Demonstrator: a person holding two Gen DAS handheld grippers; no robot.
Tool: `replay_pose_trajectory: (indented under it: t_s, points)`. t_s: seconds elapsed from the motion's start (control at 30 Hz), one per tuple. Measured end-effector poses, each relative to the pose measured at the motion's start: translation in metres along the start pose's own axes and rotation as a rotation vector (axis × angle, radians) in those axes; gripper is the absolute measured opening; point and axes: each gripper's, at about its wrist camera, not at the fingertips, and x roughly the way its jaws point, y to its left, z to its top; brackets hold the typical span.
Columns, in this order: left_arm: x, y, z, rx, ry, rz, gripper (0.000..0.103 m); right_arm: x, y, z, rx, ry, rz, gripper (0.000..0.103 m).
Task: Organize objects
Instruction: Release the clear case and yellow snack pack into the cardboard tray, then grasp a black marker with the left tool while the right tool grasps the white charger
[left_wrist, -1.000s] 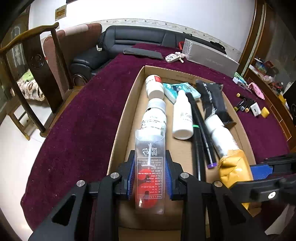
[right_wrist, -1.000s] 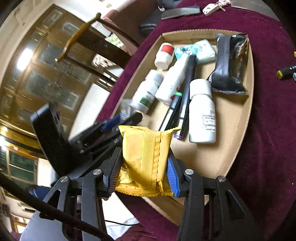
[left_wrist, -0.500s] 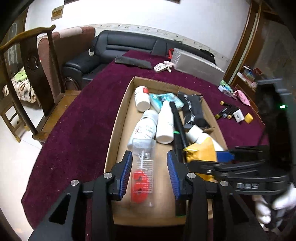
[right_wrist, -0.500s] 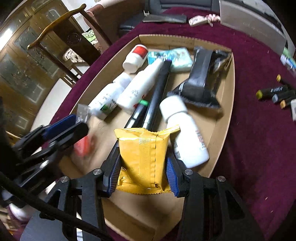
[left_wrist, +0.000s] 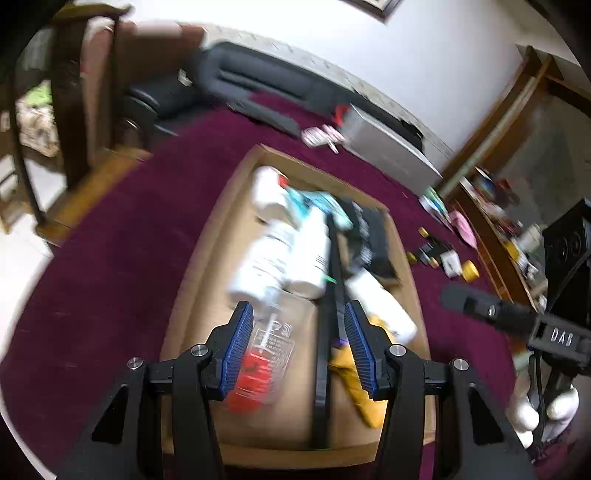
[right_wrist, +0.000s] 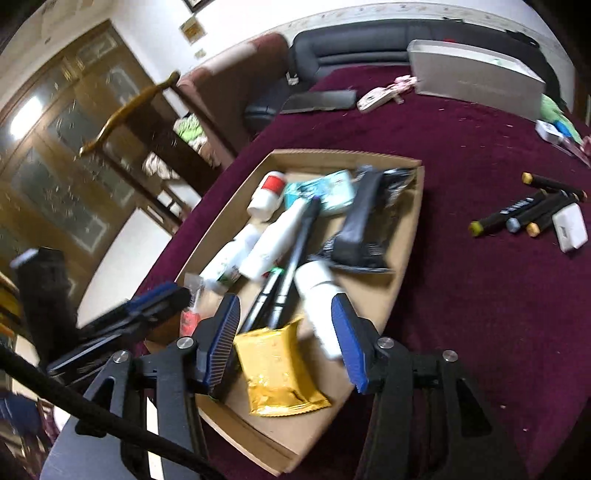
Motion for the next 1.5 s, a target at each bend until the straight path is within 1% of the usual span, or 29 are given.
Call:
replay_pose_trajectory:
  t_s: [0.03, 0.07, 0.1, 0.17, 0.27, 0.3, 0.37, 0.4, 0.47, 0.57, 0.67, 0.77, 0.9, 0.93, 0.97, 1.0, 1.1, 1.13, 1.17, 1.23, 1.3, 1.43, 1.5]
  points:
    - [0.006, -0.007, -0.002, 0.012, 0.03, -0.027, 0.046, -0.005, -0.008, -0.001, 0.021, -0.004, 0.002, 0.051]
    - [0.008, -0.013, -0.004, 0.027, 0.043, -0.036, 0.046, -0.007, -0.014, -0.002, 0.038, -0.003, 0.008, 0.051]
    - [0.006, -0.019, -0.005, 0.047, 0.04, -0.028, 0.046, -0.009, -0.024, -0.002, 0.059, -0.001, 0.015, 0.051]
    - [-0.005, -0.023, -0.001, 0.062, 0.004, 0.006, 0.046, -0.014, -0.044, -0.001, 0.104, -0.012, 0.016, 0.051]
    - [-0.032, -0.02, 0.007, 0.046, -0.067, 0.058, 0.046, -0.028, -0.072, 0.002, 0.159, -0.052, 0.004, 0.051]
    - [-0.041, -0.021, 0.009, 0.044, -0.092, 0.073, 0.046, -0.038, -0.088, 0.002, 0.183, -0.076, -0.013, 0.051]
    - [-0.053, -0.024, 0.011, 0.04, -0.126, 0.085, 0.051, -0.06, -0.124, -0.001, 0.241, -0.125, -0.064, 0.051]
    - [-0.054, -0.027, 0.011, 0.041, -0.135, 0.081, 0.053, -0.072, -0.143, -0.004, 0.276, -0.145, -0.088, 0.05]
    - [-0.053, -0.035, 0.012, 0.05, -0.137, 0.055, 0.054, -0.089, -0.173, -0.009, 0.336, -0.173, -0.133, 0.051]
    - [-0.038, -0.058, 0.011, 0.089, -0.103, 0.002, 0.054, -0.113, -0.219, -0.018, 0.417, -0.204, -0.2, 0.051]
    - [-0.018, -0.087, 0.007, 0.141, -0.045, -0.042, 0.054, -0.121, -0.245, -0.02, 0.448, -0.209, -0.243, 0.051]
    - [0.001, -0.118, 0.003, 0.202, 0.002, -0.077, 0.054, -0.117, -0.253, -0.013, 0.424, -0.201, -0.274, 0.051]
    - [0.016, -0.147, -0.006, 0.276, 0.044, -0.1, 0.054, -0.088, -0.253, 0.015, 0.284, -0.168, -0.357, 0.054]
    - [0.018, -0.15, -0.007, 0.29, 0.05, -0.099, 0.054, -0.079, -0.253, 0.022, 0.253, -0.16, -0.364, 0.055]
    - [0.019, -0.153, -0.008, 0.302, 0.056, -0.098, 0.054, -0.071, -0.253, 0.029, 0.223, -0.145, -0.369, 0.058]
    - [0.019, -0.155, -0.008, 0.312, 0.059, -0.098, 0.054, -0.059, -0.254, 0.037, 0.196, -0.119, -0.375, 0.059]
    - [0.019, -0.156, -0.005, 0.331, 0.054, -0.09, 0.054, -0.036, -0.258, 0.05, 0.16, -0.073, -0.368, 0.059]
    - [0.019, -0.156, -0.004, 0.335, 0.051, -0.088, 0.054, -0.029, -0.259, 0.053, 0.152, -0.058, -0.37, 0.059]
    - [0.021, -0.156, -0.002, 0.339, 0.05, -0.085, 0.054, -0.024, -0.26, 0.054, 0.146, -0.052, -0.385, 0.064]
    - [0.026, -0.159, 0.001, 0.345, 0.055, -0.073, 0.054, -0.014, -0.261, 0.055, 0.134, -0.038, -0.386, 0.064]
    - [0.033, -0.164, 0.004, 0.355, 0.063, -0.053, 0.054, -0.005, -0.265, 0.054, 0.146, -0.018, -0.411, 0.062]
    - [0.048, -0.186, 0.013, 0.427, 0.049, -0.016, 0.054, -0.012, -0.267, 0.046, 0.179, -0.026, -0.421, 0.061]
    - [0.062, -0.201, 0.022, 0.477, 0.049, -0.005, 0.053, -0.025, -0.267, 0.034, 0.212, -0.044, -0.403, 0.06]
